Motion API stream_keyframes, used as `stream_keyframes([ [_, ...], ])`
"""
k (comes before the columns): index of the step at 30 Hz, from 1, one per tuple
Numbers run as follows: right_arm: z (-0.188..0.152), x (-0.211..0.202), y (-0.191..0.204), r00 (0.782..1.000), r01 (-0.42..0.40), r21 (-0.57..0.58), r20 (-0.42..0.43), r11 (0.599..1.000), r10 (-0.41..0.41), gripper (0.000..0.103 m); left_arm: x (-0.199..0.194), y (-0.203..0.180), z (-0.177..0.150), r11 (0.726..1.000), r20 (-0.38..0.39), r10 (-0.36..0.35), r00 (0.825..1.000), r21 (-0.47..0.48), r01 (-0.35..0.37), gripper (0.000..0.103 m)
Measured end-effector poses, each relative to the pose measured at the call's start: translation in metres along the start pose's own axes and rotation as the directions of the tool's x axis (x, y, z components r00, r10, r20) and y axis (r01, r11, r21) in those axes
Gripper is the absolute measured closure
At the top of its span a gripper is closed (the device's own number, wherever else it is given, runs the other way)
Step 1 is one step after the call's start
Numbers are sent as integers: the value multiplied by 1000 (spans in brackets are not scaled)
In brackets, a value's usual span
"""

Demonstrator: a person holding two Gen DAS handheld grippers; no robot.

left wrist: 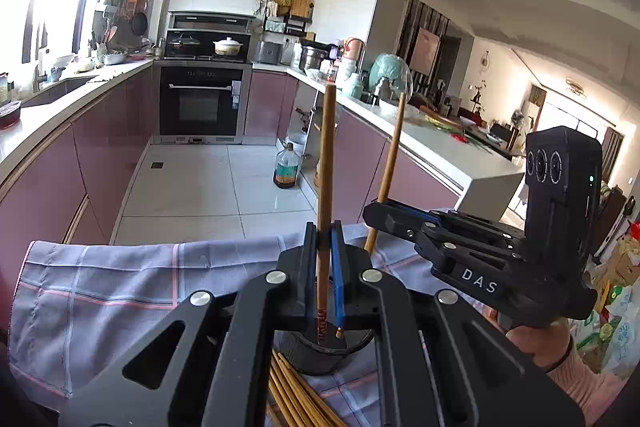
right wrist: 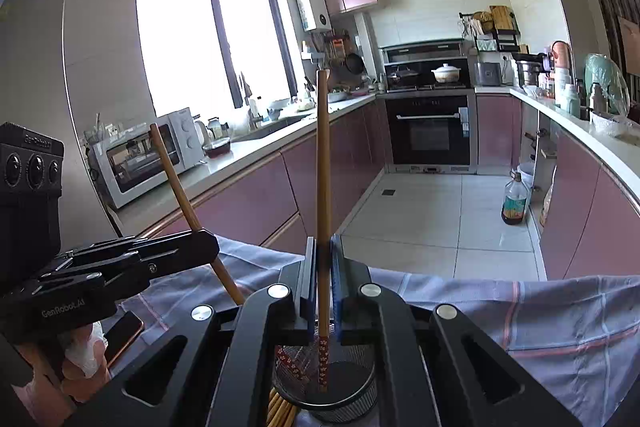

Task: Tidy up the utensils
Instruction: 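Lift both held chopsticks upright and carry them over the black mesh cup, then lower the chopsticks into the mesh cup and open both grippers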

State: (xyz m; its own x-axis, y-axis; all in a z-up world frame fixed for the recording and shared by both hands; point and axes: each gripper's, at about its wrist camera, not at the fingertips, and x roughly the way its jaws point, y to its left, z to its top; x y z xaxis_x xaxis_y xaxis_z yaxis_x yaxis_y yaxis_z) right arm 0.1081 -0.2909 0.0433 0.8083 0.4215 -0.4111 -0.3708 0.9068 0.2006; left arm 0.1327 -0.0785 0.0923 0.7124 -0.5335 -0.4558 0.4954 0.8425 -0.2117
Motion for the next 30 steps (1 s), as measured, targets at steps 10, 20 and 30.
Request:
stream_keyframes([
  [10,-26,43,-7,988,35,12,-150,999,-33,98,68,23,-31,1000,-154,7,988,31,-2,95],
  [20,-25,55,-15,982,65,50,-179,997,-55,93,111,51,-46,1000,-210,26,977,-4,-27,94],
  [30,-24,39,-14,988,71,54,-139,996,-63,77,92,61,-64,994,-156,99,983,-26,-105,82],
])
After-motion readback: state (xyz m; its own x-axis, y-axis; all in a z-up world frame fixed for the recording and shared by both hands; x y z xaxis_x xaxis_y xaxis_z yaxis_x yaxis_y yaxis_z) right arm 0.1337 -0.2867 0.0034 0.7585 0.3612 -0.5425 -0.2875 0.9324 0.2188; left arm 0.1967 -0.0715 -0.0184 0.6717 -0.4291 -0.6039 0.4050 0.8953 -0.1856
